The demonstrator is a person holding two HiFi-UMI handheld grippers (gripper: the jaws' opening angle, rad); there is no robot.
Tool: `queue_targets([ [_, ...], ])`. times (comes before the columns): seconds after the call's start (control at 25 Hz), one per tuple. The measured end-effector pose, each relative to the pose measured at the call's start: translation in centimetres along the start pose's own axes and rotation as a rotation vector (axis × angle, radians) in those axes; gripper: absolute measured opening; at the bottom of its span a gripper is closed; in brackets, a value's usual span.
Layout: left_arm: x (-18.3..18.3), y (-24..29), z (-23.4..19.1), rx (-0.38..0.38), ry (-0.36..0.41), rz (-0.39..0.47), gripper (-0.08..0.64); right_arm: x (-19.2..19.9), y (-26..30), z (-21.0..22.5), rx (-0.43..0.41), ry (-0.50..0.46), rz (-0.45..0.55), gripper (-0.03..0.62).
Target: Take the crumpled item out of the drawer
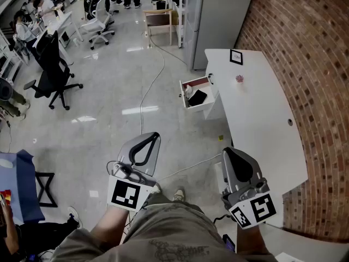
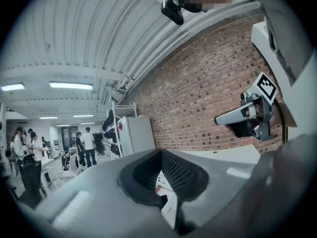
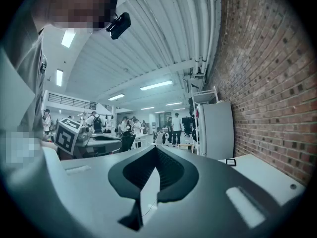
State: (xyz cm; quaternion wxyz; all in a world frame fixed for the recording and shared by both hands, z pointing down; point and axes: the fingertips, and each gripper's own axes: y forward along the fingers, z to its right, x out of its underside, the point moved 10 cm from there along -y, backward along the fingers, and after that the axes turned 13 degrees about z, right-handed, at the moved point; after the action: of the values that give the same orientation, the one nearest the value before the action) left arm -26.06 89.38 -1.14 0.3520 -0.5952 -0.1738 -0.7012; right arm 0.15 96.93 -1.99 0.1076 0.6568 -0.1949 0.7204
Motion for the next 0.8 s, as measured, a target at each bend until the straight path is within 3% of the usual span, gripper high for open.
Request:
queue_targets([
  [0.52, 0.1, 0.7, 1.3, 0.016, 0.013, -0.02, 0.0, 0.3, -0.8, 1.2, 0.002, 0.027, -0.001, 0.028],
  [0.68, 0.0, 1.0, 1.9, 0.015, 0.025, -0.012, 0.0, 0.7, -1.1, 2.0, 0.04, 0.019, 0.014, 0.029],
  [0.8, 0.0, 1.0, 1.9, 0.011, 0.034, -0.023, 0.0, 0.7, -1.1, 2.7, 0.071, 0.03, 0.045, 0.197],
])
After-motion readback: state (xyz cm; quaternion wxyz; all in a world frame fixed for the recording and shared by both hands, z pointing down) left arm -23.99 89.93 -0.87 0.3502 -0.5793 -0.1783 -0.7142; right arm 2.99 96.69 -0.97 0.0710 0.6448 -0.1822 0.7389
